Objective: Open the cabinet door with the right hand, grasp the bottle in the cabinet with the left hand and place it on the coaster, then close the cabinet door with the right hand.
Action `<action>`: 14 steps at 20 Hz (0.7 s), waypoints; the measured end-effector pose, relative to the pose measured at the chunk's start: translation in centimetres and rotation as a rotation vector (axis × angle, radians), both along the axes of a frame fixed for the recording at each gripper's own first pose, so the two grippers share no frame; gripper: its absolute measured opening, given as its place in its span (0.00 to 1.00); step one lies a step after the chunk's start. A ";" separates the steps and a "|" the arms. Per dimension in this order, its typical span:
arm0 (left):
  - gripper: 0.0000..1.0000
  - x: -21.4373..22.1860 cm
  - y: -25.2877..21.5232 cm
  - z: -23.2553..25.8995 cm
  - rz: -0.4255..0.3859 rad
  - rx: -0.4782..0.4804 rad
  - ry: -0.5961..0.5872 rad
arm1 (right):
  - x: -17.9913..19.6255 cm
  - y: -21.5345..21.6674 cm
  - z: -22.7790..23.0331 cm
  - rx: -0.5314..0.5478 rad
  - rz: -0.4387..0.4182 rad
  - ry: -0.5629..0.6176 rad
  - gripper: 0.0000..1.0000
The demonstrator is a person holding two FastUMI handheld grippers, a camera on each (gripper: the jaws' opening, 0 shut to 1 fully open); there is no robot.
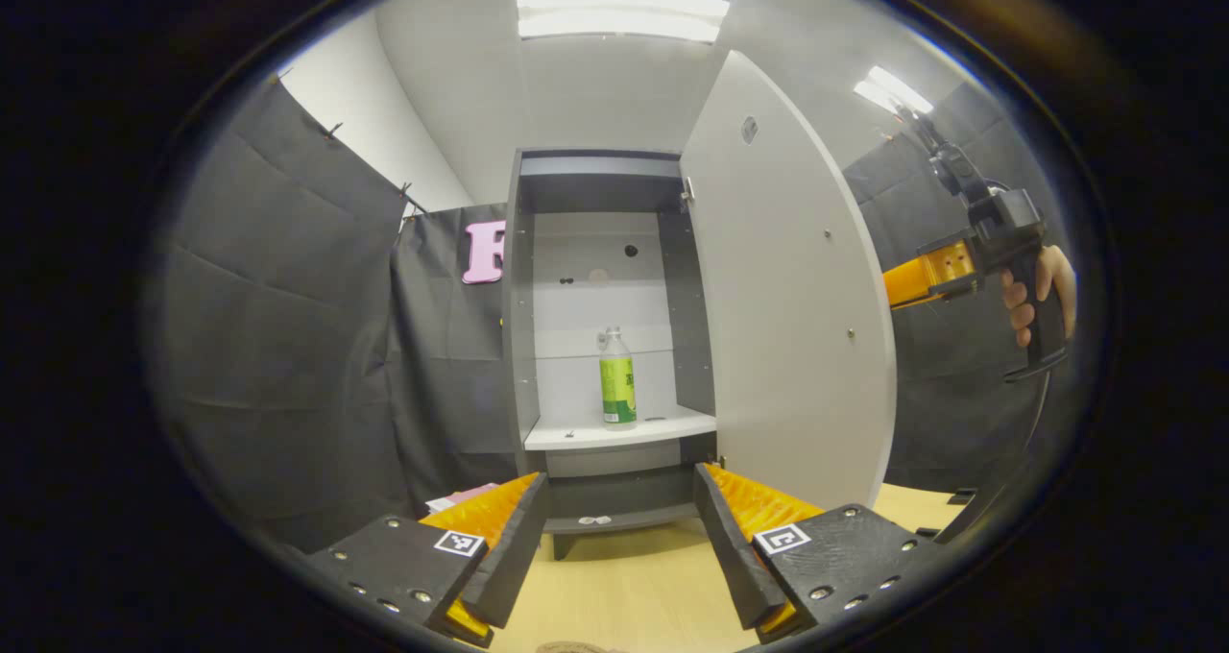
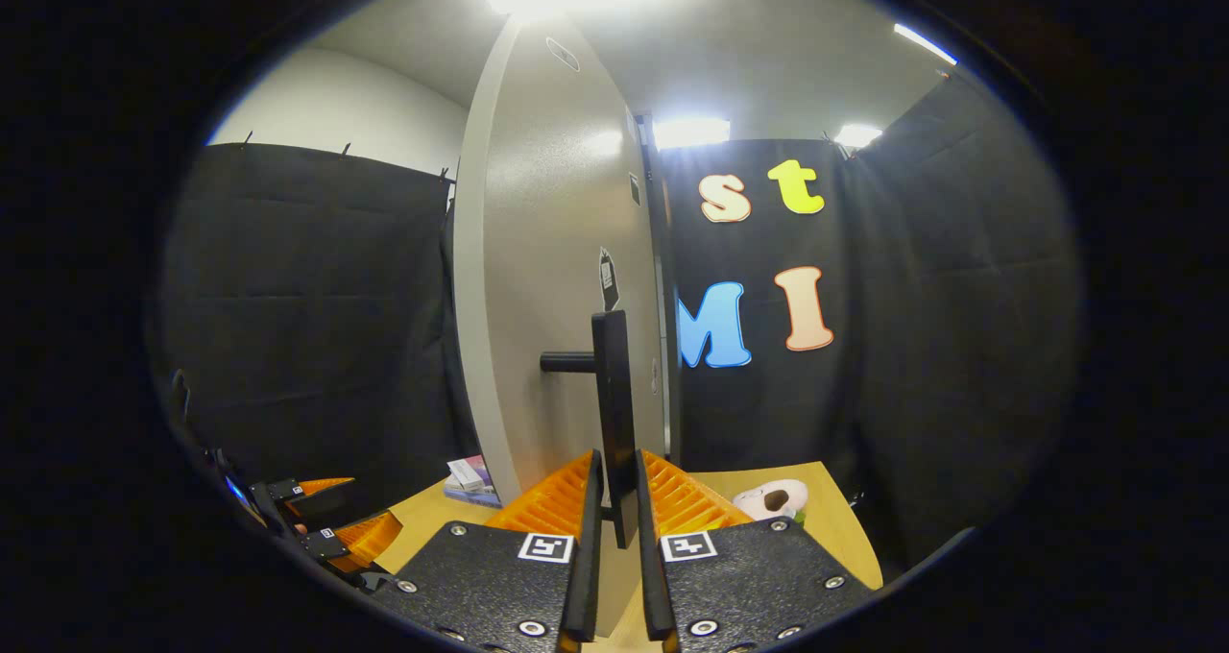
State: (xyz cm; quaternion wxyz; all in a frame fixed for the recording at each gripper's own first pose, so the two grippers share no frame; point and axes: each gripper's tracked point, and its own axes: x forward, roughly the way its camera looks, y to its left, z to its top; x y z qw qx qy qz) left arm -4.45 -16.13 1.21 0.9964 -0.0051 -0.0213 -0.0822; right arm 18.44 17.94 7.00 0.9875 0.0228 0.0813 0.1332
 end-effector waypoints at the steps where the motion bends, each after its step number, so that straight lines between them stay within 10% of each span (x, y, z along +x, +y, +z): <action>1: 0.90 0.0 -0.2 0.0 0.002 0.003 0.000 | 0.1 -0.3 0.0 -0.002 -0.011 -0.004 0.19; 10: 0.82 1.9 -2.5 1.7 0.024 0.020 -0.007 | -0.7 -3.3 -0.2 0.061 0.019 -0.004 0.13; 12: 0.82 3.3 -2.5 2.2 0.027 0.016 -0.001 | -2.0 -4.8 -0.2 0.037 -0.003 -0.015 0.31; 14: 0.84 5.0 -2.8 3.2 0.020 0.012 -0.007 | -2.8 -6.5 -0.2 0.003 -0.033 -0.036 0.78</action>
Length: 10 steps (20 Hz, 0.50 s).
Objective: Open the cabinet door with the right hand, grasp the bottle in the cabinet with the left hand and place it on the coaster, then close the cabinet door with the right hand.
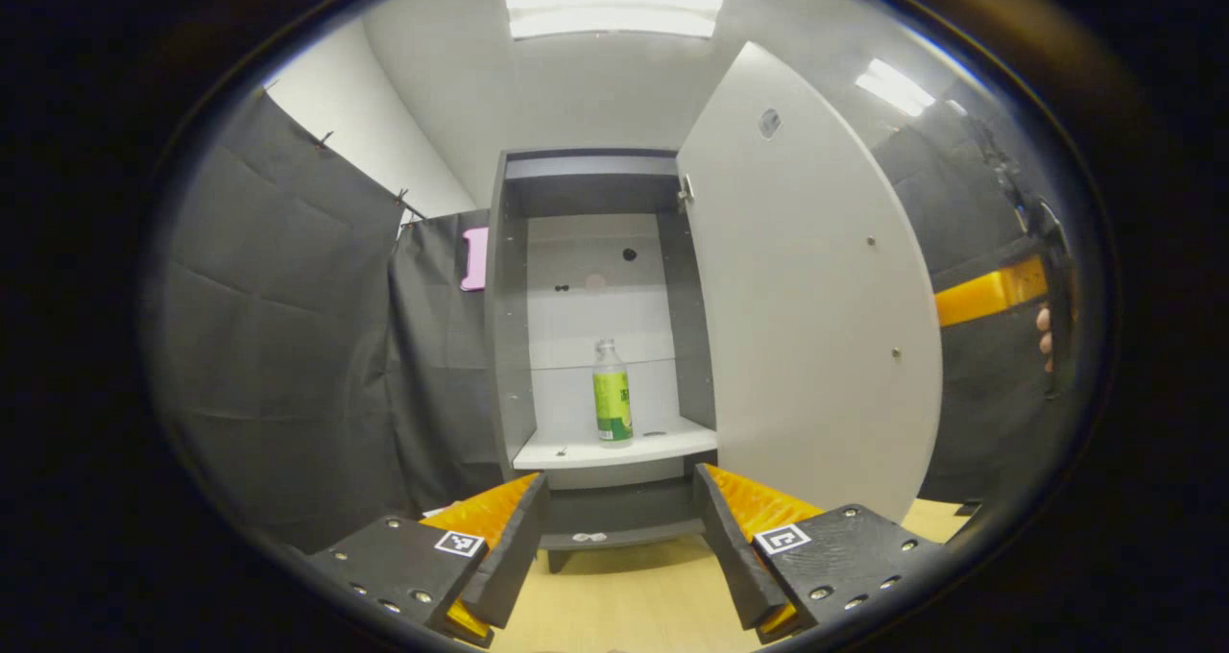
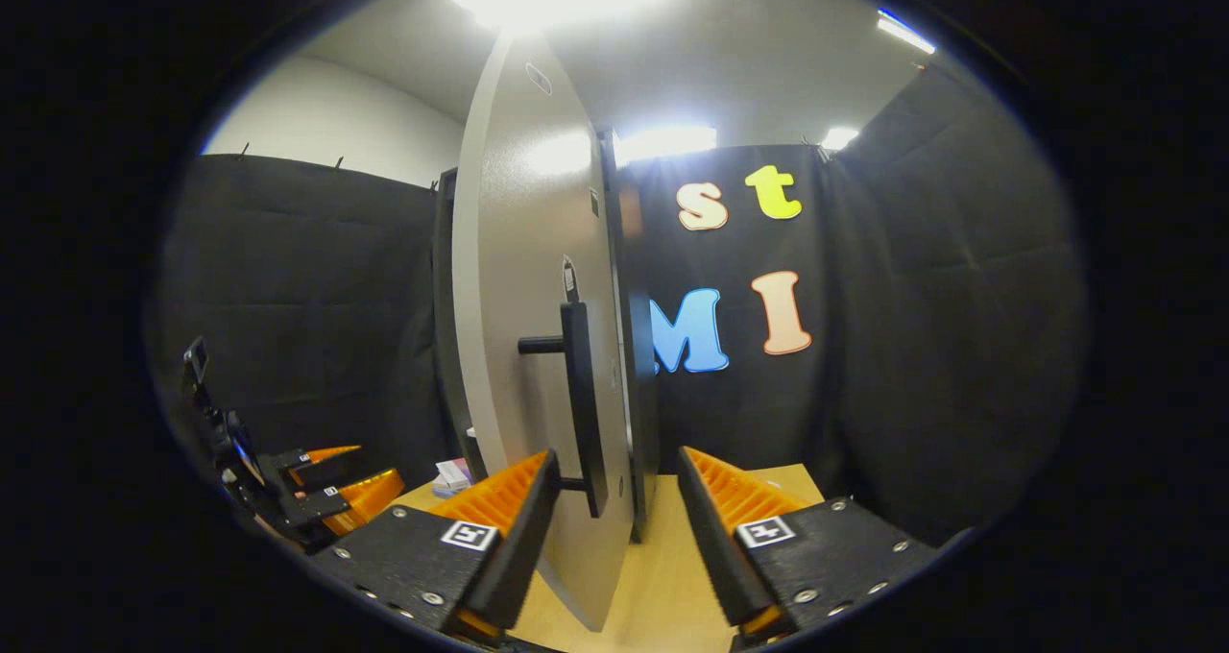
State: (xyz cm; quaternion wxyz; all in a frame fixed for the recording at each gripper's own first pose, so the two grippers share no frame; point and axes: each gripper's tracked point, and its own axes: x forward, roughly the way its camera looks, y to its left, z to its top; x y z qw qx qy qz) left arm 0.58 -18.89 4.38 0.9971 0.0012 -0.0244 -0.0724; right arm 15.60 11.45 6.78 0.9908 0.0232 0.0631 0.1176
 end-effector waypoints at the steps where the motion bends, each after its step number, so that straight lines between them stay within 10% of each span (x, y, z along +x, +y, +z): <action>1: 0.82 0.9 -0.1 0.3 -0.006 0.003 -0.004 | -0.5 -1.0 0.0 -0.022 -0.017 -0.011 0.92; 10: 0.88 13.3 -0.9 1.4 -0.063 -0.027 -0.006 | -2.0 -7.6 -1.8 -0.058 -0.251 0.001 0.94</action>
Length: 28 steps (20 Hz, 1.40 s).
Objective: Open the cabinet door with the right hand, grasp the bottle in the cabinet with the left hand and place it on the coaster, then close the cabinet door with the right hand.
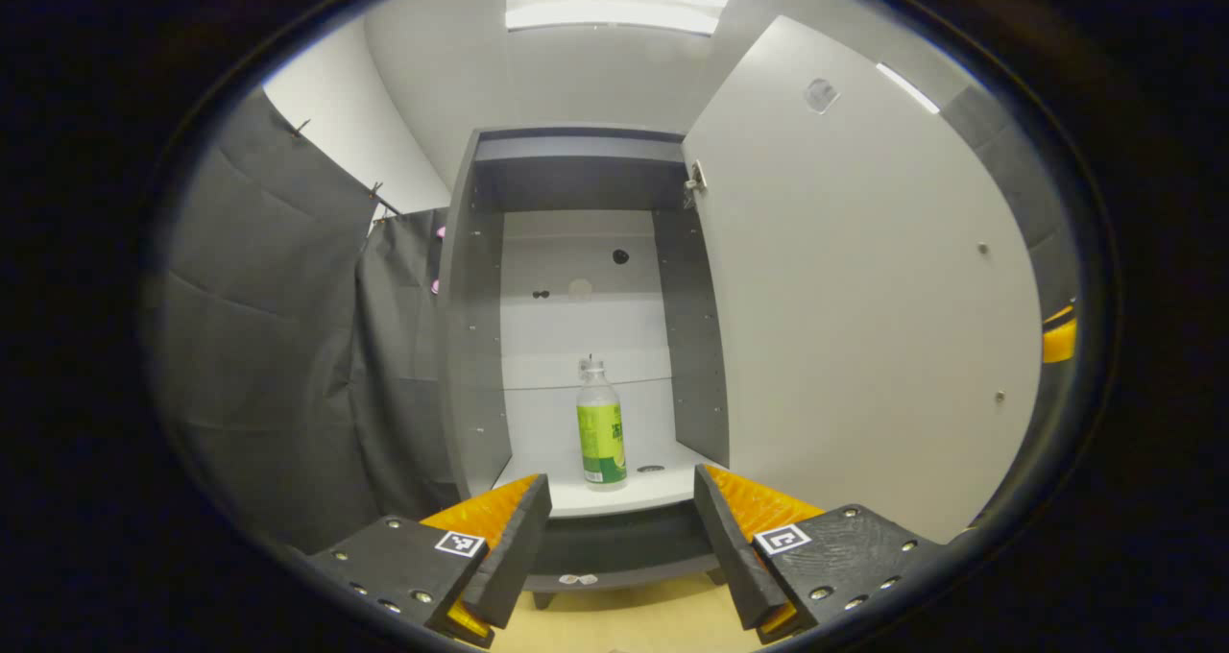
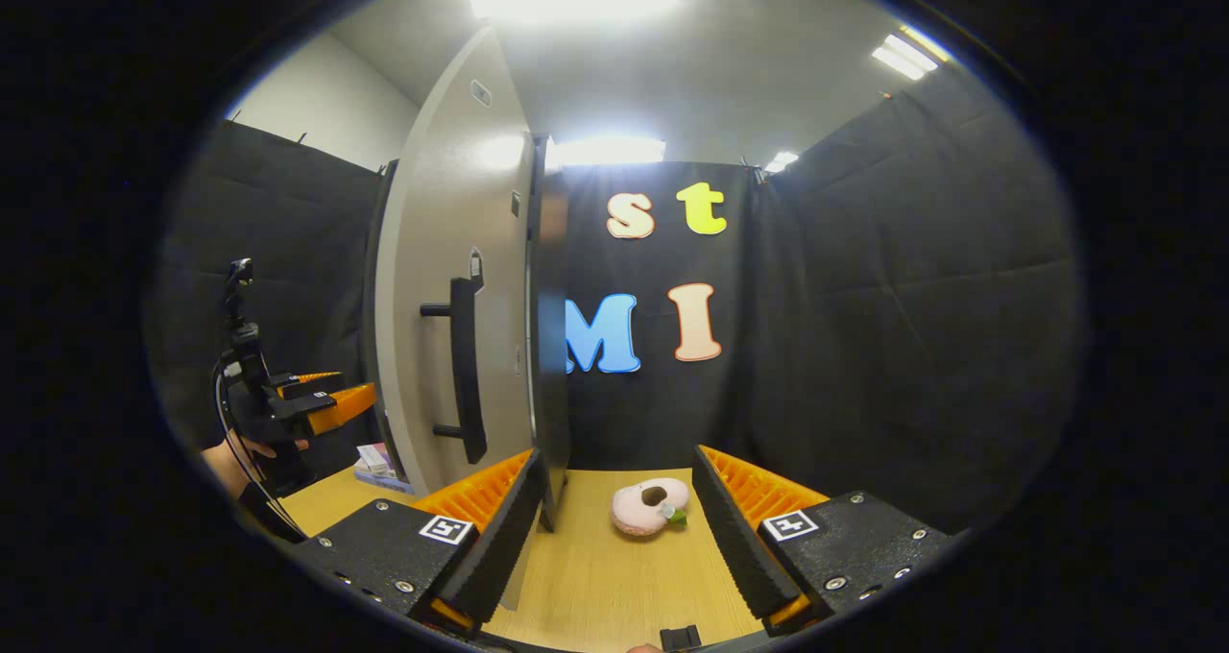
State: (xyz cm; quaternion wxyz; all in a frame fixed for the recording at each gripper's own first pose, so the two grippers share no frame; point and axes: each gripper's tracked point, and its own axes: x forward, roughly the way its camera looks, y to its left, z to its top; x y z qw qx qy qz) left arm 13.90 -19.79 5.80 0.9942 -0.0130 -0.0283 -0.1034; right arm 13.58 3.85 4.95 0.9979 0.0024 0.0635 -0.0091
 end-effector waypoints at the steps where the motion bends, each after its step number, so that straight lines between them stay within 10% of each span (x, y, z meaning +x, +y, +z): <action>1: 0.86 1.6 0.1 0.0 -0.005 -0.007 0.000 | 0.2 -0.4 -0.3 0.009 -0.023 0.006 0.94; 25: 0.89 25.7 -2.7 -8.4 -0.146 -0.036 0.110 | 3.7 -1.9 -5.3 -0.014 -0.366 0.086 0.94; 28: 0.76 26.4 -3.2 -8.5 -0.175 -0.055 0.117 | 3.8 -1.5 -5.6 -0.015 -0.390 0.087 0.94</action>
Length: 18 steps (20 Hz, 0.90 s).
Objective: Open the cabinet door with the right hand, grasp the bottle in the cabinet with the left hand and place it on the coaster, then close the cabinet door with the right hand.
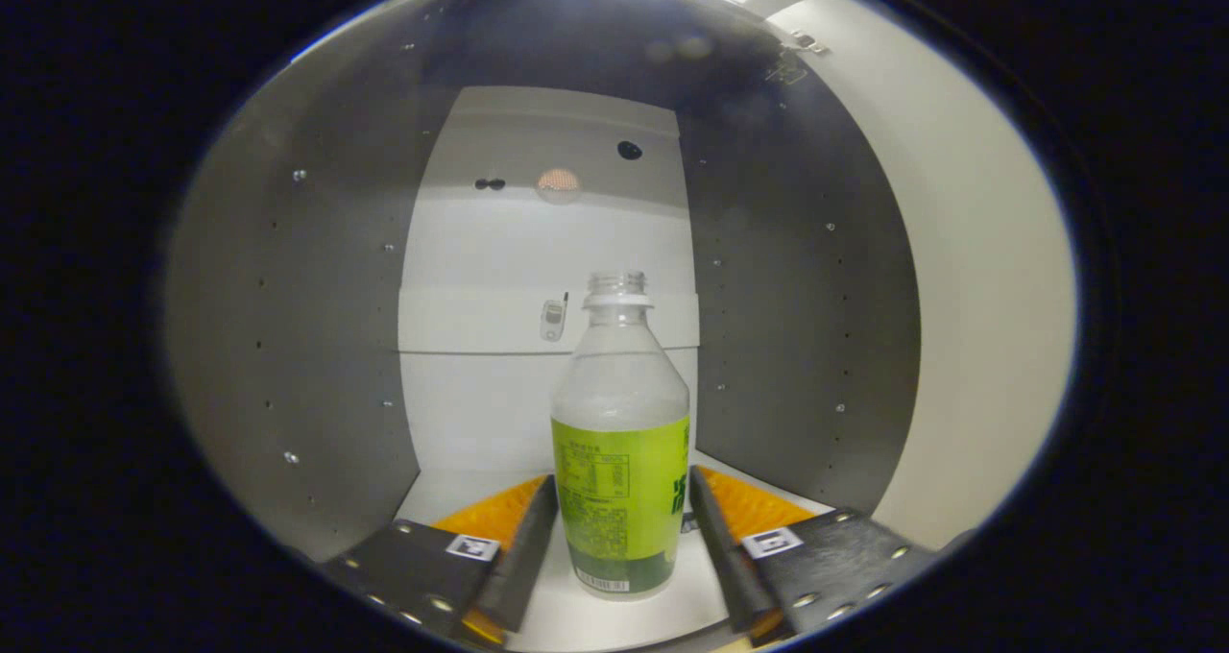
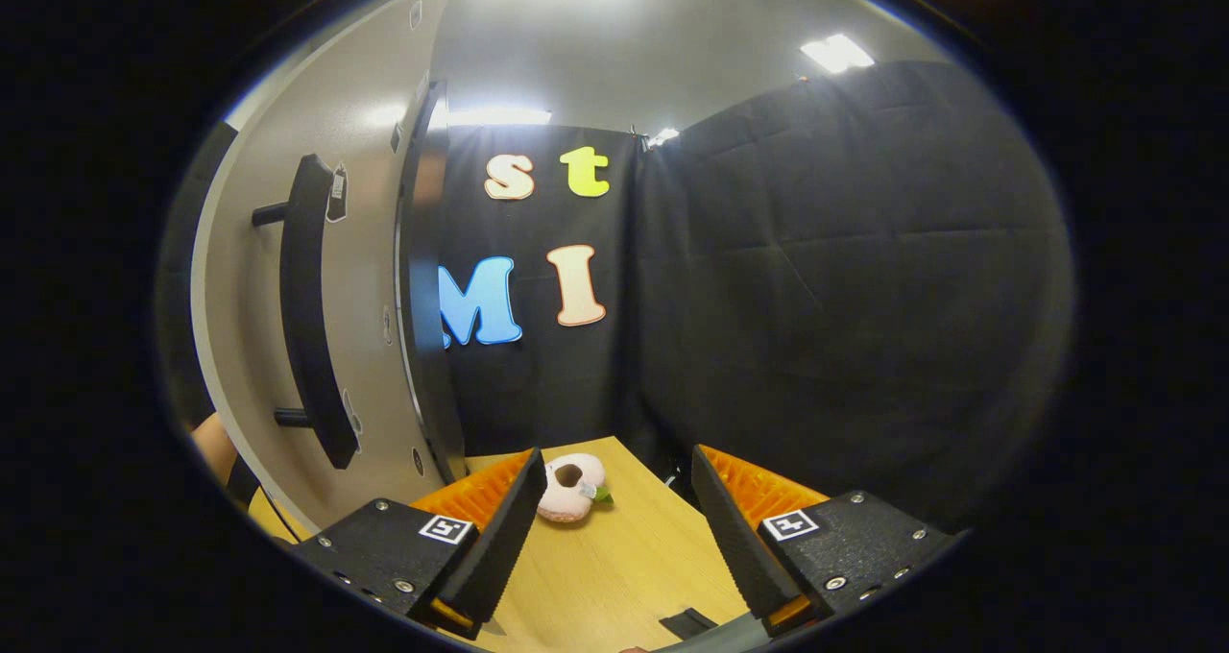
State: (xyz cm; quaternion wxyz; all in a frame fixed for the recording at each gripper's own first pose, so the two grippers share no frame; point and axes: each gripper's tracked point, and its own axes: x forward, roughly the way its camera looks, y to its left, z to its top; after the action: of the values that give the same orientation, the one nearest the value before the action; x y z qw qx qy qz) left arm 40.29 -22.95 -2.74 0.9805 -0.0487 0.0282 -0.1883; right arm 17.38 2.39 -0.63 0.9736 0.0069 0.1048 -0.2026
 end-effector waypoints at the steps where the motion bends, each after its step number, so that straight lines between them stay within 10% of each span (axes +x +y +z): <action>1: 0.68 -0.4 -0.1 -0.1 -0.019 -0.001 0.002 | 0.0 0.2 0.0 -0.002 -0.004 -0.002 0.94; 18: 0.68 -17.3 6.4 4.3 0.119 0.031 -0.094 | -4.0 0.9 1.1 0.039 0.191 -0.037 0.92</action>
State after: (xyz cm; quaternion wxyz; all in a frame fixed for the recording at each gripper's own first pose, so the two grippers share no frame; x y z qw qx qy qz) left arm 23.00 -16.57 1.55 0.9908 -0.0263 -0.0181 -0.1314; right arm 13.38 3.31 0.48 0.9899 0.0197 0.0910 -0.1068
